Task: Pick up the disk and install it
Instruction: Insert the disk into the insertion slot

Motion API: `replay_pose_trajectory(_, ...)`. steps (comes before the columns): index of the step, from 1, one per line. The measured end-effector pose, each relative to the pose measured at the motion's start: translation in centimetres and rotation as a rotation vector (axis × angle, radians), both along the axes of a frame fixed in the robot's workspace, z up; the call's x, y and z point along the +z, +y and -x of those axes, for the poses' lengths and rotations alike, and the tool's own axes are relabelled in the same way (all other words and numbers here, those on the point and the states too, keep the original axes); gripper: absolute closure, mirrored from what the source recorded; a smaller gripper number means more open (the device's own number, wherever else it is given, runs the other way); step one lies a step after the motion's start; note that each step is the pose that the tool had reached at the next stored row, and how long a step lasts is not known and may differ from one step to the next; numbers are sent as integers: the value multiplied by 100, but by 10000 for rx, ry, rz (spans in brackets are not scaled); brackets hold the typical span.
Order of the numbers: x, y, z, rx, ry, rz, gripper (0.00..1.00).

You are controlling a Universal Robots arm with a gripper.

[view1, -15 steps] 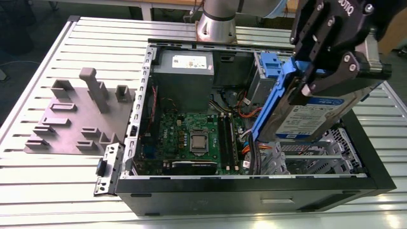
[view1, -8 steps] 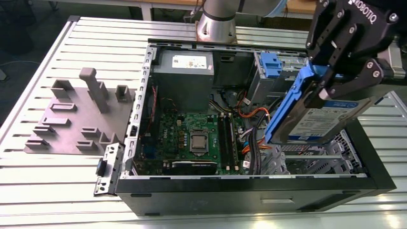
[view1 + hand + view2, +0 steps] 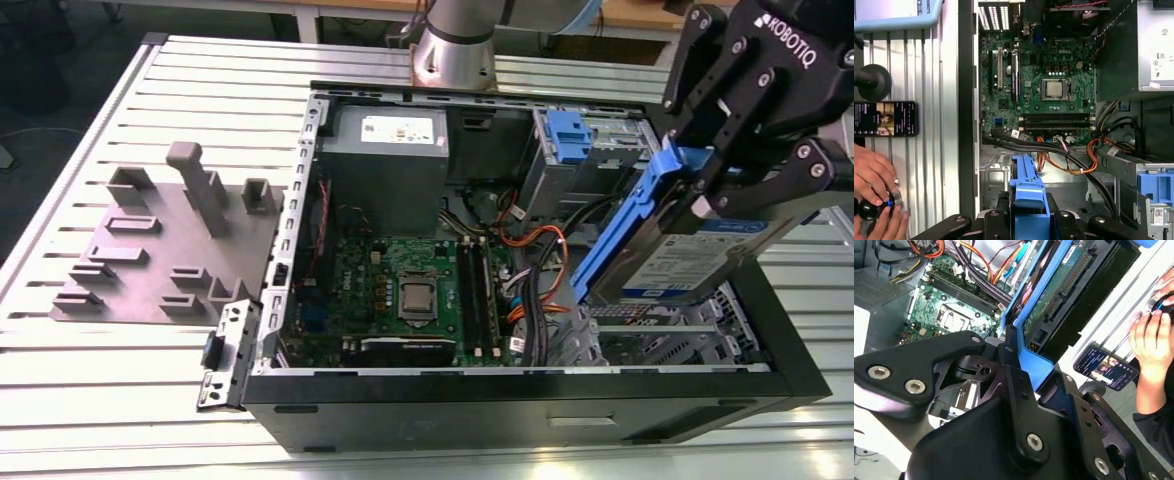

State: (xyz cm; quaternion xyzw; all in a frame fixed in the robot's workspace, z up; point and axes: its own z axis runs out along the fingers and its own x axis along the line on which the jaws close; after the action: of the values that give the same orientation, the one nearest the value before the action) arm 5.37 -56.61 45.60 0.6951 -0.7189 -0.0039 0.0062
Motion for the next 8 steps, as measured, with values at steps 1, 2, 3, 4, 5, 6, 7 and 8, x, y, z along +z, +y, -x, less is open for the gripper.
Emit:
replay_pose_trajectory(1, -9, 0, -8, 59, 0, -1, 64)
replay_pose_trajectory(2, -17, -1, -20, 77, -1, -3, 64)
replay_pose_trajectory(3, -24, -3, -38, 78, -1, -3, 64)
replay_pose_trajectory(4, -31, -4, -59, 78, -1, -3, 64)
replay_pose_trajectory(5, -37, -5, -82, 77, -1, 0, 64)
replay_pose_trajectory(6, -45, -7, -107, 78, -1, -1, 64)
replay_pose_trajectory(7, -53, -9, -129, 78, -1, -2, 64)
replay_pose_trajectory(8, -62, -10, -148, 77, -1, -3, 64)
